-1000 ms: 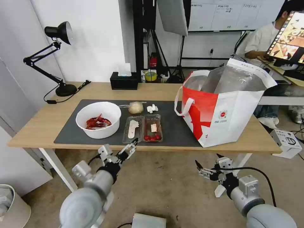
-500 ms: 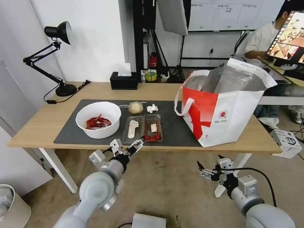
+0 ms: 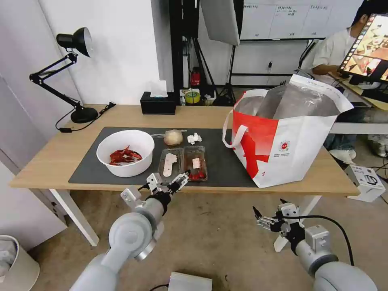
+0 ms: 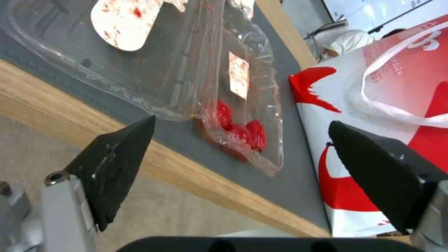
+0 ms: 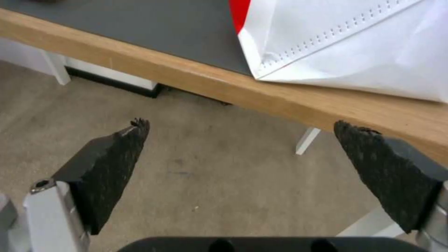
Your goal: Pick up the trash from the table and place it into the takeout bag.
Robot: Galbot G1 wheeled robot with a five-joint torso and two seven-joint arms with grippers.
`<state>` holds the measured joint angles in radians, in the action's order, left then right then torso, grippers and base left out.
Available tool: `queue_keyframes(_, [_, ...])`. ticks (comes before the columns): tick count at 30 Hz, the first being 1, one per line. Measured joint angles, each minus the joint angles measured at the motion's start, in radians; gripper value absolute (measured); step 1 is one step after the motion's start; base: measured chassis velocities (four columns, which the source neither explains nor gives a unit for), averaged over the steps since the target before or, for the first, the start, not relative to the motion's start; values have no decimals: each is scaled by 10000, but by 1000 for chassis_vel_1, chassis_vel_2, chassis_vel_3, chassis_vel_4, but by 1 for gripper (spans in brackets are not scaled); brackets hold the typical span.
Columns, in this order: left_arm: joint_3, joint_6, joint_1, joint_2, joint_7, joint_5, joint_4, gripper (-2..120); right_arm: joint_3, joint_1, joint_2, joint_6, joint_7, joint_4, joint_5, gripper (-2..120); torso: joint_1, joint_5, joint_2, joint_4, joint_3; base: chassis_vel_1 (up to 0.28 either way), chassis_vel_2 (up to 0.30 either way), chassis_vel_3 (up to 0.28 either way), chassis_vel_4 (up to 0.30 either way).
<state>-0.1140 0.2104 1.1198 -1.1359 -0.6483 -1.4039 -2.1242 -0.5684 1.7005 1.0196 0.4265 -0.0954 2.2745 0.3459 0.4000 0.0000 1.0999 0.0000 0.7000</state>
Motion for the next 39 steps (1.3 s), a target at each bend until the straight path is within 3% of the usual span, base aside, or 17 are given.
queue_keyframes(39, [-25,133,-75,-422,-75,284,422,100,40,122,203,-84,13,-8,-272,100,0,0,1,0,0,0,0,0,0])
